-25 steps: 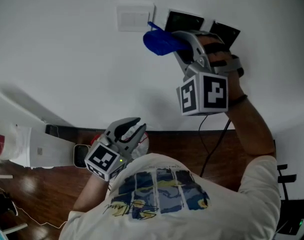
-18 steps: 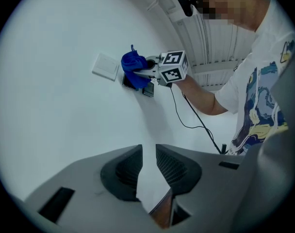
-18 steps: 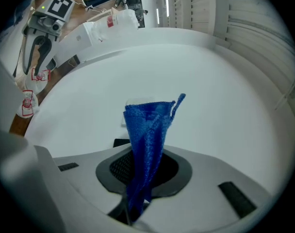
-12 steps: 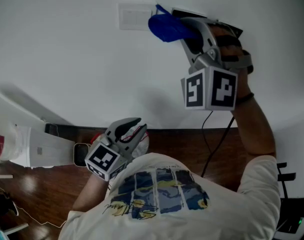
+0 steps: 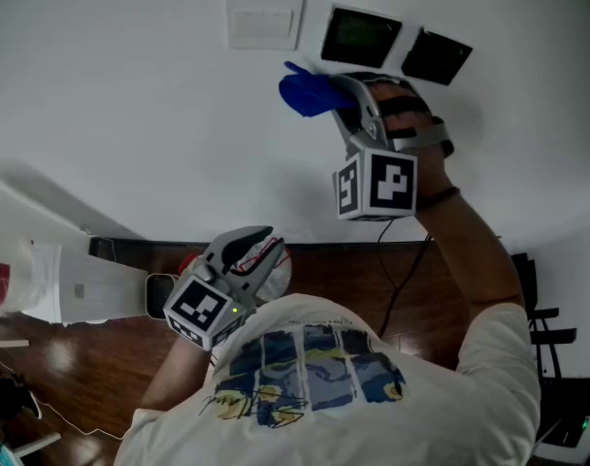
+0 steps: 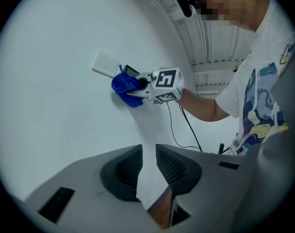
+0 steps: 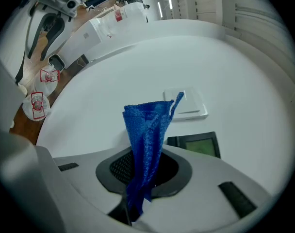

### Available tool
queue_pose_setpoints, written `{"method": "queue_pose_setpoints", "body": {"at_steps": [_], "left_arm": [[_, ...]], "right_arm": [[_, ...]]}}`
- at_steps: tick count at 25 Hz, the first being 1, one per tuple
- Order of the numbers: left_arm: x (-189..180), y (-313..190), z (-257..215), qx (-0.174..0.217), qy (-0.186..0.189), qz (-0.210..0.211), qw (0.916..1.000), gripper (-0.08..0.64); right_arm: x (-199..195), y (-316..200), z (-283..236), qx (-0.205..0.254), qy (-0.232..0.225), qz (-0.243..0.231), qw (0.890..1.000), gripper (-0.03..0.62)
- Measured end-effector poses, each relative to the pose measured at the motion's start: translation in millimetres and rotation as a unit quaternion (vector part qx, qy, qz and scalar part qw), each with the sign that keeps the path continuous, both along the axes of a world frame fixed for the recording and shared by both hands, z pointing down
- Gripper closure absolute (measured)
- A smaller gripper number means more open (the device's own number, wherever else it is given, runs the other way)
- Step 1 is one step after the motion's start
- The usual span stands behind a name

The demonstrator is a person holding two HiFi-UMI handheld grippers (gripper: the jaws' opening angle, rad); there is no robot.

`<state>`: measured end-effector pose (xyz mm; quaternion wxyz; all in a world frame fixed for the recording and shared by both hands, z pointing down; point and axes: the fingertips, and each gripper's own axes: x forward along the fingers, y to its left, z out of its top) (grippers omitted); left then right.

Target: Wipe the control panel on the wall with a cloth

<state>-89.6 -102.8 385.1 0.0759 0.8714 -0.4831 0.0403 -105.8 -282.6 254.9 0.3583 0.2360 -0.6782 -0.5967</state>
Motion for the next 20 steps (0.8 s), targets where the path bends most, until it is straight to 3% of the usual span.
{"method": "queue_pose_setpoints", "body": {"at_steps": [4, 10, 15, 20], "left_arm": [[0, 2, -2, -0.002, 0.007, -0.001, 1.0000, 0.494], [2, 4, -1, 0.003, 0.005, 0.005, 1.0000, 0.494], [11, 7, -2, 0.004, 0.005, 0.018, 0.9998, 0.494], [7, 10, -3, 0.003, 0.003, 0.014, 0.9999, 0.494]], "right_arm": [[3, 2, 10, -0.012, -0.001, -0.001, 1.000, 0.518], [8, 37, -65, 0.035, -0.052, -0.026, 0.998, 0.518], [18, 20, -117, 0.071, -0.086, 0.000, 0.994, 0.518], [18, 6, -115, 0.069, -0.094, 0.020, 0.993, 0.518]]}}
